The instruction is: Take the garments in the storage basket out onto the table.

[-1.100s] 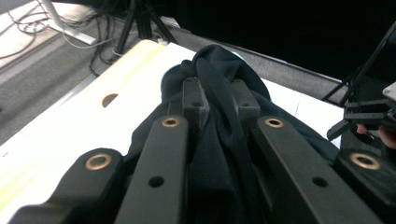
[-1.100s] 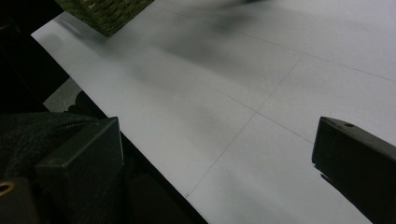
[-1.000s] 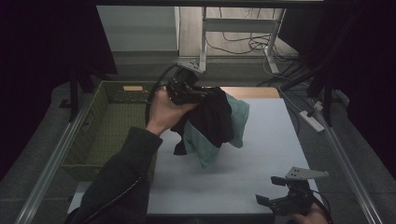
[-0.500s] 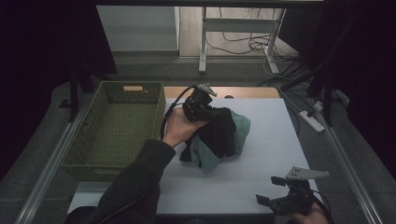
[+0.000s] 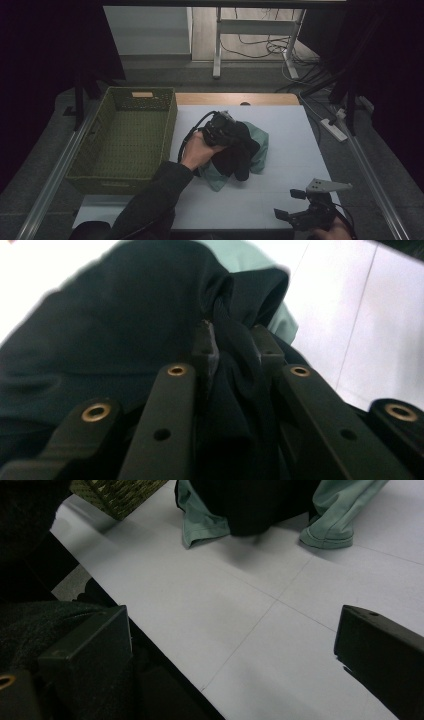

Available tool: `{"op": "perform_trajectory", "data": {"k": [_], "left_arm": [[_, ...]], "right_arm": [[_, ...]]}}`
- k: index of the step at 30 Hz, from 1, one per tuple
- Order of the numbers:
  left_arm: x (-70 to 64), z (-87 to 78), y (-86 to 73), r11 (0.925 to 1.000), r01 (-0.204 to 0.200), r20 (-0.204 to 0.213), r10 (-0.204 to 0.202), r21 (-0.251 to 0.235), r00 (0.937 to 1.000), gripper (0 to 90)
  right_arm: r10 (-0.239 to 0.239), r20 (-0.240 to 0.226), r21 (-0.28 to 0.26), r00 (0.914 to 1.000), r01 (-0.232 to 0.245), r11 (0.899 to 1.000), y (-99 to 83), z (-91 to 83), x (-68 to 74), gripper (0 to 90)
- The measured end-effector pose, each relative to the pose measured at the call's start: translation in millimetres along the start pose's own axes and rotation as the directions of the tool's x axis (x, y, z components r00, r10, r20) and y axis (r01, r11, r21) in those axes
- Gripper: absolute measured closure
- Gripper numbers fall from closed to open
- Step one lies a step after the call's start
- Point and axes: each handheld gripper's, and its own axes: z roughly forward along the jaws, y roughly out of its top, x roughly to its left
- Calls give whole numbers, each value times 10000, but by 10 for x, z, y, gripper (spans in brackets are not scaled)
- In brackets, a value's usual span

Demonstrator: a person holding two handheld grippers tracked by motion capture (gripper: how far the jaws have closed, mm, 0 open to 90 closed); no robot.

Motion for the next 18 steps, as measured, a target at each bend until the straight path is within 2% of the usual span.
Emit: {"op": "perform_trajectory", "data": {"k": [4, 7, 12, 15, 18], "left_arm": [[10, 163, -78, 9992, 257, 90, -260, 309, 9996, 738], [21, 299, -145, 9973, 261, 35, -264, 688, 9996, 710], [22, 507, -272, 9919, -486, -300, 525, 1172, 9982, 647], [10, 569, -307, 9928, -567, -373, 609, 1052, 9974, 581], [-8, 573, -291, 9935, -624, -134, 640, 956, 9979, 456]], "right_arm": [[15, 6, -7, 10000, -15, 10000, 0, -2, -1, 19], [17, -1, -10, 10000, -17, 10000, -1, -1, -1, 19], [30, -15, -7, 10000, -30, 10000, -1, 0, -3, 19], [36, -20, -5, 10000, -36, 10000, -1, 0, -3, 19], [46, -28, 0, 10000, -46, 10000, 0, 0, -4, 18]]}}
